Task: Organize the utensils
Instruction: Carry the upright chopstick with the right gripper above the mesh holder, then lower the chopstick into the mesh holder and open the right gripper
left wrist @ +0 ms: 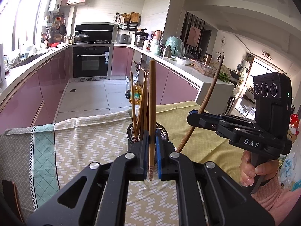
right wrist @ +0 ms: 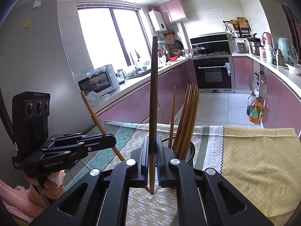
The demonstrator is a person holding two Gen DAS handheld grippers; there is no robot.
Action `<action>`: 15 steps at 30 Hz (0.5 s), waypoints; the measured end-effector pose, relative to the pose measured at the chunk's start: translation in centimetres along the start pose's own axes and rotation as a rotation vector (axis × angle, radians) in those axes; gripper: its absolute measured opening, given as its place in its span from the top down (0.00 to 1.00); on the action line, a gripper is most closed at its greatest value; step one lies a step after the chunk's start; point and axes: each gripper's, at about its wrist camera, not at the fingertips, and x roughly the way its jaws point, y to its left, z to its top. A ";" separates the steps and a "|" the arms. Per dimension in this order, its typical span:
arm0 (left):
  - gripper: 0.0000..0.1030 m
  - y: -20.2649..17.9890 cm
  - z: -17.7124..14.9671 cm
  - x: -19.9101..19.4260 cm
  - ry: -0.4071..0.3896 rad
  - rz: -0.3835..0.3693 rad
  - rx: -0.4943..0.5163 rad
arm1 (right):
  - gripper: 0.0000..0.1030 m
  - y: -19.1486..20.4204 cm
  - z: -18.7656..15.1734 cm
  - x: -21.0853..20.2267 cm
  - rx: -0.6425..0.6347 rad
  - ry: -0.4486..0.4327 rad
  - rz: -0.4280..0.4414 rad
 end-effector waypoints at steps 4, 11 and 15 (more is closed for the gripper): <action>0.93 -0.1 0.3 -0.2 -0.004 -0.002 0.005 | 0.94 0.0 0.1 0.0 -0.002 -0.001 0.001; 0.93 -0.2 0.8 -0.5 -0.014 -0.004 0.011 | 0.94 -0.1 0.7 -0.1 -0.005 -0.005 0.007; 0.93 -0.2 1.1 -0.7 -0.020 -0.010 0.011 | 0.94 -0.1 1.1 -0.2 -0.009 -0.012 0.010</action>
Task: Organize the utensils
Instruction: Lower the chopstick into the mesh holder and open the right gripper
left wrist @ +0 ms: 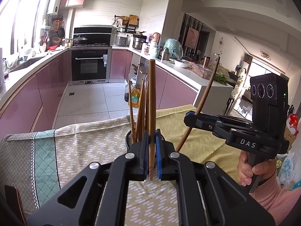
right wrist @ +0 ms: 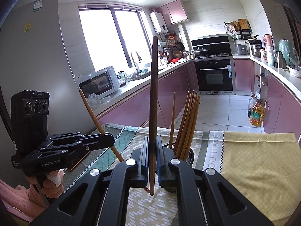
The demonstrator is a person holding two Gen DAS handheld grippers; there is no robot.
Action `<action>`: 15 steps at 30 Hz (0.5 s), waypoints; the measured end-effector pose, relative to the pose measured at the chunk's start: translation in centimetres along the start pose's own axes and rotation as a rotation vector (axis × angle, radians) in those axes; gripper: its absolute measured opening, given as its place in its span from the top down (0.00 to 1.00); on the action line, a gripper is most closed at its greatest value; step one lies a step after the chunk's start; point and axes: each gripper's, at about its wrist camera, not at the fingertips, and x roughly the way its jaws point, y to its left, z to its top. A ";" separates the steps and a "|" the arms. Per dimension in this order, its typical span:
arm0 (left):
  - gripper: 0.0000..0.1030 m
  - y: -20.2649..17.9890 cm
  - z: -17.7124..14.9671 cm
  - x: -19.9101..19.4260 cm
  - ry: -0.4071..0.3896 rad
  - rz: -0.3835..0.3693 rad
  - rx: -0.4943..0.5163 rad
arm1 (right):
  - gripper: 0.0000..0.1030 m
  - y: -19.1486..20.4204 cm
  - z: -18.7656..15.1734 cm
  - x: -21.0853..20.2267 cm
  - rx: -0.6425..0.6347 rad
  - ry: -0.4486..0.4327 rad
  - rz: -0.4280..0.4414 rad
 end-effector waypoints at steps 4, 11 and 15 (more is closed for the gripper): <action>0.93 0.2 0.6 -0.5 -0.018 -0.006 -0.002 | 0.94 0.0 0.7 -0.1 -0.007 -0.010 -0.003; 0.93 0.2 2.4 -1.8 -0.079 -0.003 0.002 | 0.94 -0.4 2.6 -0.1 -0.013 -0.049 -0.001; 0.93 0.3 3.4 -2.2 -0.114 0.000 0.004 | 0.94 -0.5 3.6 0.1 -0.021 -0.068 -0.017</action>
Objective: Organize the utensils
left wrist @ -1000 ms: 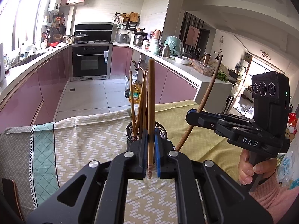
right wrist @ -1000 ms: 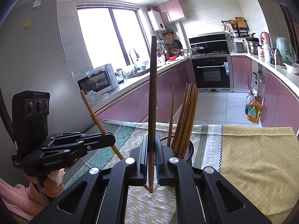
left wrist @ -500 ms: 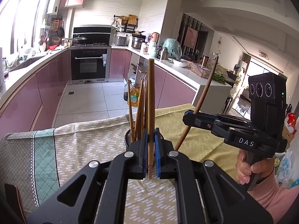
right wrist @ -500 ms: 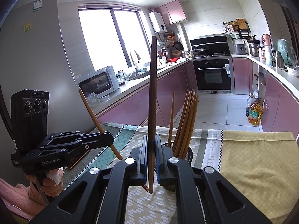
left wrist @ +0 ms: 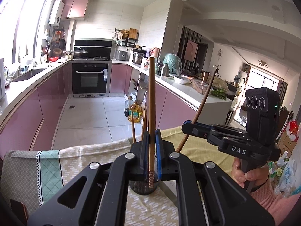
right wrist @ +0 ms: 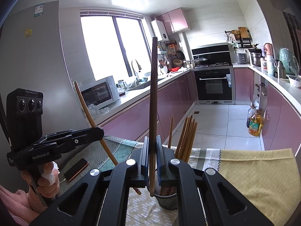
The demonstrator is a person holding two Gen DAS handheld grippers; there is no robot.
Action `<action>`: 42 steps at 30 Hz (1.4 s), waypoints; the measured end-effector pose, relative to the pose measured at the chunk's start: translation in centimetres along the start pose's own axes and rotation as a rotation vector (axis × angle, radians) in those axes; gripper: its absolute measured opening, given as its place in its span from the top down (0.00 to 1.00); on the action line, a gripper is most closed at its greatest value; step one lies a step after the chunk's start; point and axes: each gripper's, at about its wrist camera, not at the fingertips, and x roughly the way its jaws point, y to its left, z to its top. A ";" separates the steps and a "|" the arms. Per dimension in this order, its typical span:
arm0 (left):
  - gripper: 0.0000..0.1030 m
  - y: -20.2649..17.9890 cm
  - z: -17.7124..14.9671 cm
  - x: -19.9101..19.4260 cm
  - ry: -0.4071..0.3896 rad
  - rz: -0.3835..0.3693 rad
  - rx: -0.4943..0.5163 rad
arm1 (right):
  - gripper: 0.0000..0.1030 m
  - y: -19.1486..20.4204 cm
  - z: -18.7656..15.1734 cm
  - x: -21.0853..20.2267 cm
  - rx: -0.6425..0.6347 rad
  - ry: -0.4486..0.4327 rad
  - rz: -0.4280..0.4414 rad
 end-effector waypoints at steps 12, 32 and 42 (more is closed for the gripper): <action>0.93 -0.8 -1.0 3.8 0.059 0.041 0.015 | 0.94 -1.8 -1.2 4.3 0.022 0.077 -0.062; 0.89 1.6 -3.8 10.7 0.245 0.056 -0.012 | 0.87 -2.9 -4.1 7.5 0.084 0.208 -0.100; 0.59 2.9 -5.4 7.7 0.167 0.109 -0.037 | 0.62 -1.8 -4.6 4.6 0.048 0.151 -0.131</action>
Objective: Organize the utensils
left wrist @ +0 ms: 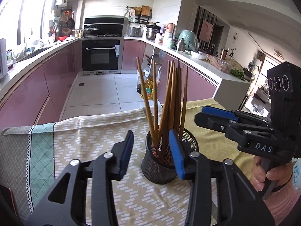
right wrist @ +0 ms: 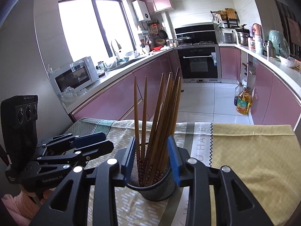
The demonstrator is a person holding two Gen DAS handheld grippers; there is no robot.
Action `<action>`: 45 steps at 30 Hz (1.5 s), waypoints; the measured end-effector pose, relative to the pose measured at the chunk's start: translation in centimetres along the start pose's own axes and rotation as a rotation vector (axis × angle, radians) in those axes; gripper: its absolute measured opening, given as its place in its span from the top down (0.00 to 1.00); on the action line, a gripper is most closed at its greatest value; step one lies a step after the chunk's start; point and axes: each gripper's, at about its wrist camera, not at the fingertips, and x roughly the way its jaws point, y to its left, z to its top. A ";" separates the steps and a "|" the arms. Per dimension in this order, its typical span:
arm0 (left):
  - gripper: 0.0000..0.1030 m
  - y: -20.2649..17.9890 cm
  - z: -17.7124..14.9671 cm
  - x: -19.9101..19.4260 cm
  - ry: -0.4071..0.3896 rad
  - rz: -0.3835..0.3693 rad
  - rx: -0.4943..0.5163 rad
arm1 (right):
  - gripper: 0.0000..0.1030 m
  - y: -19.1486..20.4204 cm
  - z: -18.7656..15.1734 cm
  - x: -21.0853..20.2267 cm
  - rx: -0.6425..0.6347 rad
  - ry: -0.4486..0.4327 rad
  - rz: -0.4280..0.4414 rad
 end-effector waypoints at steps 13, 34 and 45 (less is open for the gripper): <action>0.06 1.2 -3.8 -4.7 -0.134 0.182 -0.020 | 0.09 1.8 -4.6 -2.1 -0.055 -0.091 -0.148; 0.06 0.4 -6.2 -10.3 -0.328 0.311 -0.016 | 0.07 5.2 -6.7 -5.5 -0.120 -0.272 -0.179; 0.06 -0.3 -7.0 -12.0 -0.382 0.311 -0.016 | 0.07 5.9 -7.3 -6.4 -0.122 -0.302 -0.210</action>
